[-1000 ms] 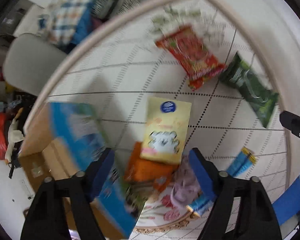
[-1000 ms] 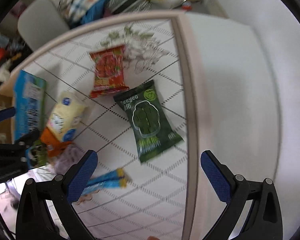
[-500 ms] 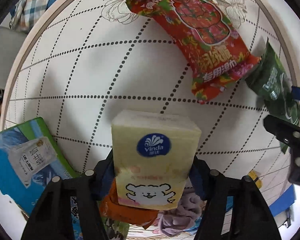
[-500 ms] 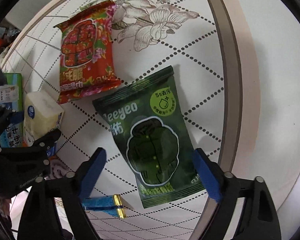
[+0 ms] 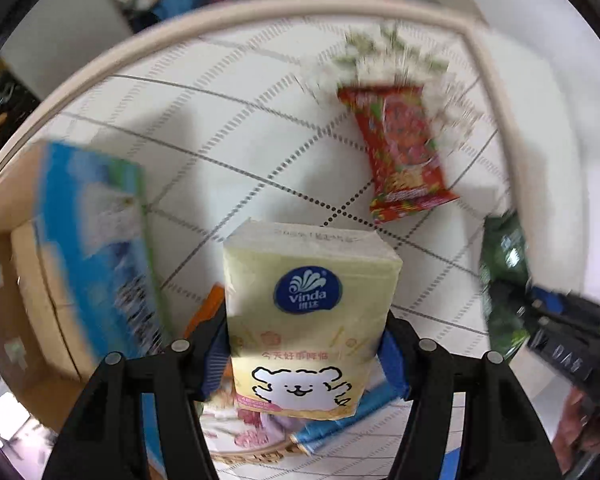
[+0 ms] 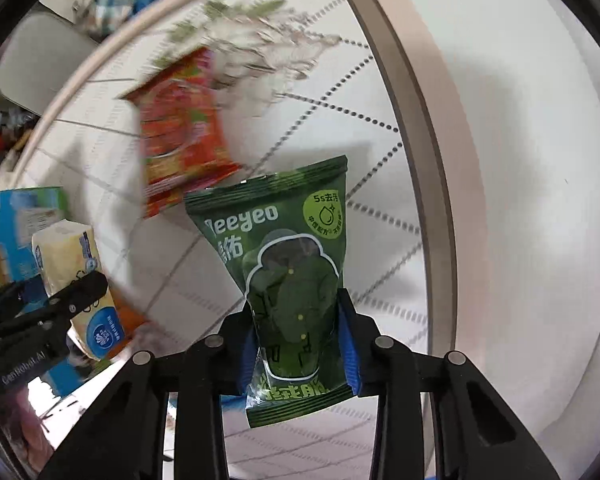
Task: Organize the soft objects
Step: 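Carry both items over the box and release them inside with both tools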
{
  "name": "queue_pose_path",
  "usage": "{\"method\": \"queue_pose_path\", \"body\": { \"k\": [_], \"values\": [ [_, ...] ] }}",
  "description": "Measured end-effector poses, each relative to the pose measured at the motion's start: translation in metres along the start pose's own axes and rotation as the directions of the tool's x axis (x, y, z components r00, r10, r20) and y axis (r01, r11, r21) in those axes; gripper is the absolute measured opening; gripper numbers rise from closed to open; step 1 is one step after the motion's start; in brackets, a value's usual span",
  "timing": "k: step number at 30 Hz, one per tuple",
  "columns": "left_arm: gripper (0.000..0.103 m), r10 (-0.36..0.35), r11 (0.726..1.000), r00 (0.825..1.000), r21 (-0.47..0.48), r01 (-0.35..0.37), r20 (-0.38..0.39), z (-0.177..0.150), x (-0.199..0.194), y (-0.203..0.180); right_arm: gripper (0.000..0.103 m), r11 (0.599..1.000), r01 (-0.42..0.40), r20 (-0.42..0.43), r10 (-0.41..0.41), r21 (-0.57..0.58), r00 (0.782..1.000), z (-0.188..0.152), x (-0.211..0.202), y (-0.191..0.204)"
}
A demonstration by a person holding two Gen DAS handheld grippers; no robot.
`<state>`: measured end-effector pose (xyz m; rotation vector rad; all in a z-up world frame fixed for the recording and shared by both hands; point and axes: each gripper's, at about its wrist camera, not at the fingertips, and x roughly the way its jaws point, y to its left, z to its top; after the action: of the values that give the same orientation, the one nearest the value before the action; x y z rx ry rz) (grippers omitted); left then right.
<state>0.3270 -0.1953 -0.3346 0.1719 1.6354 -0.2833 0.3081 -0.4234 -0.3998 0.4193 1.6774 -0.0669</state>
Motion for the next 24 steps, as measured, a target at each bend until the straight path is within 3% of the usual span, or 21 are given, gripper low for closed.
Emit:
{"method": "queue_pose_path", "body": {
  "k": [4, 9, 13, 16, 21, 24],
  "values": [
    [0.061, -0.005, 0.997, 0.992, -0.070, 0.013, 0.124, -0.026, -0.070, 0.039, 0.037, 0.998, -0.020, 0.063, 0.024, -0.066, 0.998, -0.036, -0.049, 0.040],
    [0.061, 0.042, 0.982, 0.980, -0.187, -0.005, 0.195, -0.057, -0.122, 0.110, 0.037, 0.979, -0.126, 0.116, 0.145, -0.157, 0.983, -0.072, -0.101, 0.121],
    [0.061, 0.079, 0.966, 0.977, -0.256, -0.026, 0.200, -0.059, -0.128, 0.170, 0.037, 0.956, -0.186, 0.113, 0.215, -0.225, 0.970, -0.086, -0.119, 0.206],
    [0.061, 0.077, 0.959, 0.982, -0.284, -0.025, 0.173, -0.053, -0.116, 0.213, 0.037, 0.951, -0.204, 0.083, 0.228, -0.234, 0.970, -0.084, -0.106, 0.264],
    [0.061, -0.012, 0.956, 0.994, -0.292, 0.044, 0.111, -0.030, -0.080, 0.268, 0.037, 0.960, -0.176, 0.044, 0.190, -0.218, 0.981, -0.073, -0.069, 0.336],
    [0.061, -0.049, 0.961, 0.996, -0.269, 0.069, 0.080, -0.014, -0.056, 0.279, 0.037, 0.972, -0.132, 0.014, 0.137, -0.196, 0.990, -0.060, -0.032, 0.360]
  ]
}}
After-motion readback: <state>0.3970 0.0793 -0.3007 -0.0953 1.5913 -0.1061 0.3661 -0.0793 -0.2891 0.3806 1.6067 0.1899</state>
